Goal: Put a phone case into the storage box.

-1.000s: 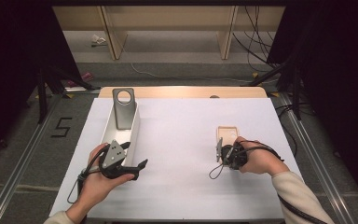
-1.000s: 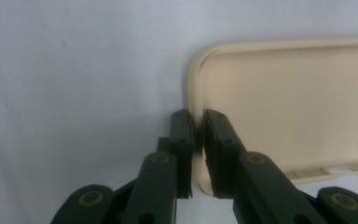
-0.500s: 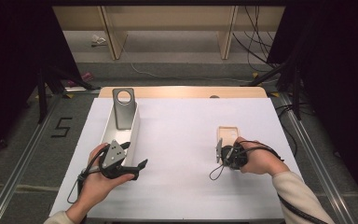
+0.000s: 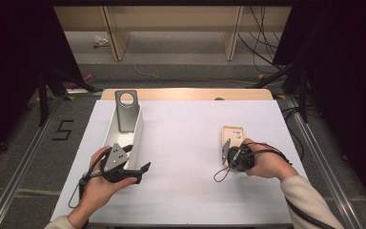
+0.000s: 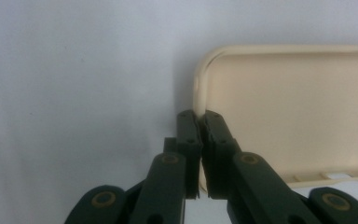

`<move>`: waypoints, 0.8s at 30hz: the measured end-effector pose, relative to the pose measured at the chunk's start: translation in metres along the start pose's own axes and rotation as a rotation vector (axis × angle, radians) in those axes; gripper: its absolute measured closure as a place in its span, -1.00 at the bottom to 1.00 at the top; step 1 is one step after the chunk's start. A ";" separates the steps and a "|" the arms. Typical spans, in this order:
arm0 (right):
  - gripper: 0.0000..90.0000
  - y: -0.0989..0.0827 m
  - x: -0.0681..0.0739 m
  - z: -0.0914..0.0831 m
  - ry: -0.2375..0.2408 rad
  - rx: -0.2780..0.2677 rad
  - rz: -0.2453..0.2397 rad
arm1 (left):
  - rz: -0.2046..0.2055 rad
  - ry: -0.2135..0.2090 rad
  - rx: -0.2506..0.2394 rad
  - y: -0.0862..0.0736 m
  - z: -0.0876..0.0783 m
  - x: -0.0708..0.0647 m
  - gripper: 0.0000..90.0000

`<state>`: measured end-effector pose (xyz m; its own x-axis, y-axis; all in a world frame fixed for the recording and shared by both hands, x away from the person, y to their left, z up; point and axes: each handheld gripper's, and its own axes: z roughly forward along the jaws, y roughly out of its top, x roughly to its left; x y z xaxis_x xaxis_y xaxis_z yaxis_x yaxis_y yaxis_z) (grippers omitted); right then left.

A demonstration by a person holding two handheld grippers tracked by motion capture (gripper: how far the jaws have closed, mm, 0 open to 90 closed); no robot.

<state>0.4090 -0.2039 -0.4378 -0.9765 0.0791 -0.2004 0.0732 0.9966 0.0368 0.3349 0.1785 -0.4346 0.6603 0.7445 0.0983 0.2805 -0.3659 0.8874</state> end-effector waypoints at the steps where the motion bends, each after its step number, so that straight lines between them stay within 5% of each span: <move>1: 0.94 0.000 0.000 -0.001 0.004 -0.005 0.003 | 0.001 0.000 0.000 0.000 0.000 0.000 -0.66; 24: 0.95 -0.009 0.003 -0.020 0.028 -0.235 0.098 | -0.002 0.003 -0.005 0.000 0.000 0.000 -0.66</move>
<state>0.4011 -0.2127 -0.4190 -0.9725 0.1714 -0.1576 0.1220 0.9516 0.2821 0.3351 0.1782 -0.4346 0.6580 0.7466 0.0979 0.2785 -0.3621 0.8896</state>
